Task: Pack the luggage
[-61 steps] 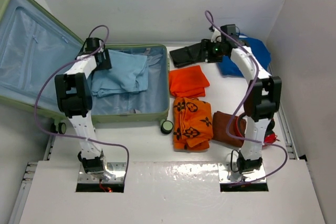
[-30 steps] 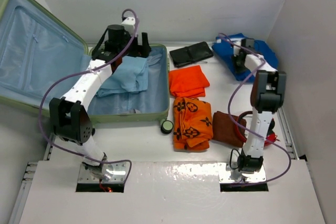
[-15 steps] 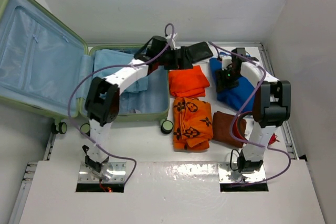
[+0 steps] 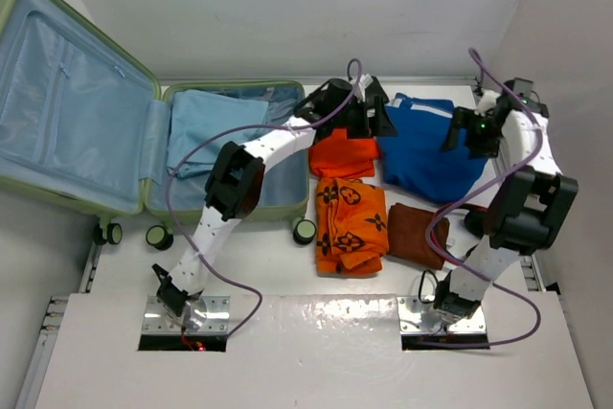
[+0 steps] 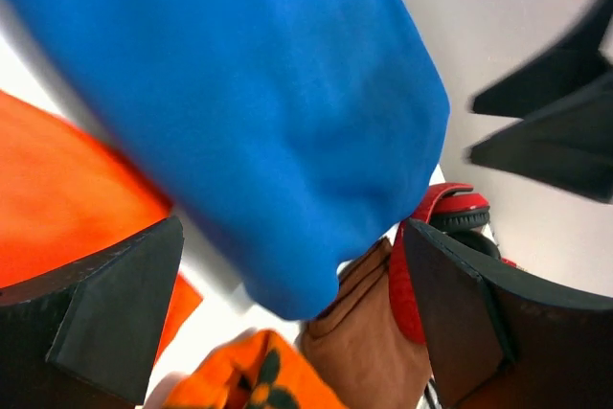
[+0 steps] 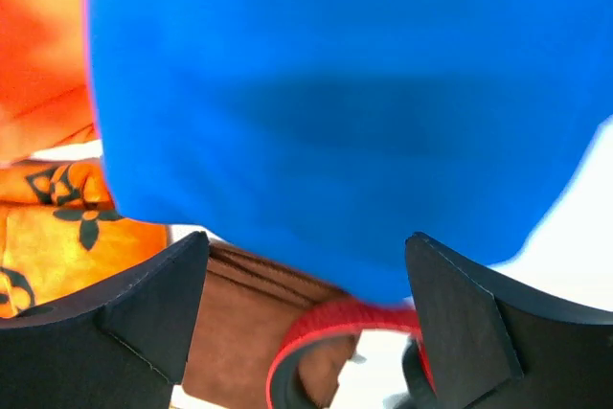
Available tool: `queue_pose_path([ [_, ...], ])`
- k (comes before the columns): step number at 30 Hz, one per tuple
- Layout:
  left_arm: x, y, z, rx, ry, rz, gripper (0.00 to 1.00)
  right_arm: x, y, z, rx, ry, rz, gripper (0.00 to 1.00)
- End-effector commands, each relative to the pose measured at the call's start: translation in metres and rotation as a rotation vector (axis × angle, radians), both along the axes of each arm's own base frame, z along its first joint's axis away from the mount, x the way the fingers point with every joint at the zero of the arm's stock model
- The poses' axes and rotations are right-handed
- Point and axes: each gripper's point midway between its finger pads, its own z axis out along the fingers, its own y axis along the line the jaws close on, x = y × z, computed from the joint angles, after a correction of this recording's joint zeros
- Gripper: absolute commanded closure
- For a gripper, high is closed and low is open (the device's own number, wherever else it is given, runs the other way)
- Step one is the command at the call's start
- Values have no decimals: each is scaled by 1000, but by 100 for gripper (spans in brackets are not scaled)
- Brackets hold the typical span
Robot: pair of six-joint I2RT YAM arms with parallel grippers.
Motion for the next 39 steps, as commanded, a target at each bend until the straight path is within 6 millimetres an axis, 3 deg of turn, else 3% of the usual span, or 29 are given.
queue_pose_path([
  [1,-4,-23,-6,-45,34,-14,0,-20,-18,6,7,45,-178,18],
  [5,-2,-35,-31,-22,48,11,0,-29,-43,-19,21,122,-316,16],
  [8,0,-39,-54,4,68,39,0,-22,-48,-36,67,139,-352,14],
  [10,-3,-44,-58,8,72,31,0,-13,-52,-51,86,160,-358,13],
  [11,-4,-44,-72,19,97,35,0,-12,-51,-56,99,172,-364,13],
  [14,-1,-50,-74,-19,92,31,0,5,-54,-76,115,167,-358,10],
  [16,-1,-55,-78,-50,83,13,0,11,-49,-88,160,186,-330,10],
  [17,-7,-63,-67,-79,78,-13,0,18,-46,-91,177,188,-322,10],
  [19,-5,-66,-74,-91,71,-24,0,32,-38,-94,224,175,-294,9],
  [20,-9,-73,-61,-111,53,-45,0,35,-32,-96,240,177,-280,9],
  [23,-13,-80,-68,-111,53,-56,0,48,-16,-97,292,164,-230,10],
  [25,-20,-84,-69,-104,61,-66,0,52,-3,-96,323,156,-187,16],
  [26,-23,-82,-86,-88,99,-59,0,52,5,-97,330,159,-164,19],
  [28,-24,-81,-96,-78,122,-55,1,52,16,-94,361,152,-121,26],
  [29,-26,-81,-96,-80,124,-63,3,49,22,-95,367,159,-99,35],
  [31,-26,-83,-89,-91,95,-82,14,44,35,-93,380,154,-43,50],
  [32,-22,-86,-77,-102,48,-93,20,41,44,-89,379,158,-20,66],
  [35,-13,-88,-51,-100,-80,-115,47,35,57,-80,386,155,9,92],
  [36,-7,-91,-30,-119,-144,-114,65,36,62,-76,387,148,22,95],
  [39,0,-86,11,-101,-286,-109,91,30,75,-57,400,128,44,100],
])
